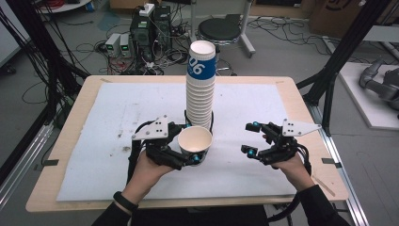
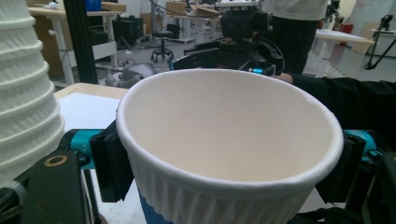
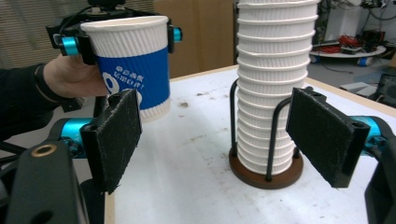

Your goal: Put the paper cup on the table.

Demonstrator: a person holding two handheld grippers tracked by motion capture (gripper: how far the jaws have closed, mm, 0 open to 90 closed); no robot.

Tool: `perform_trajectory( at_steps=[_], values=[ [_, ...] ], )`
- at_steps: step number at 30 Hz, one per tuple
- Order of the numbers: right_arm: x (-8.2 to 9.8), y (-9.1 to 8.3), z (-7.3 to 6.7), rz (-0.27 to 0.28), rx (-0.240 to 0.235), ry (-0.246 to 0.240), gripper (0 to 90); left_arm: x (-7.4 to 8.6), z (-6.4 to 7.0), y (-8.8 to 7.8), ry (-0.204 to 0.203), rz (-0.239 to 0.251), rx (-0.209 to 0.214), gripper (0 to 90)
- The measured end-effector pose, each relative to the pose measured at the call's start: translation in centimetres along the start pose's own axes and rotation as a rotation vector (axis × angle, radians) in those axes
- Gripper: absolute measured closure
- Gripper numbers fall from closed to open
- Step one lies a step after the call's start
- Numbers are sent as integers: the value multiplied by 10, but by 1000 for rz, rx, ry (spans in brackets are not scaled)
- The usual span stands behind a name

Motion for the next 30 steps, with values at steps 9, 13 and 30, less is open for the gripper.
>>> perform_trajectory(
  at_steps=[9, 13, 30],
  values=[
    [-1, -5, 7, 18, 17, 7, 188, -3, -6, -16, 12, 8, -40, 219],
    [0, -5, 9, 13, 27, 11, 188, -3, -12, -26, 25, 0, -84, 219],
    [2, -10, 16, -2, 86, 6, 188, 4, -55, -73, 10, 25, -275, 219]
  ],
)
Point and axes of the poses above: each handheld gripper's, and its own axes: y roughly forward along the jaws, x roughly out of its underside, z roughly to its right, the point moved 4 cm from there along y, roughly forward along the jaws, and after that the axes turned 3 degrees about -x, right-handed, at the moved point
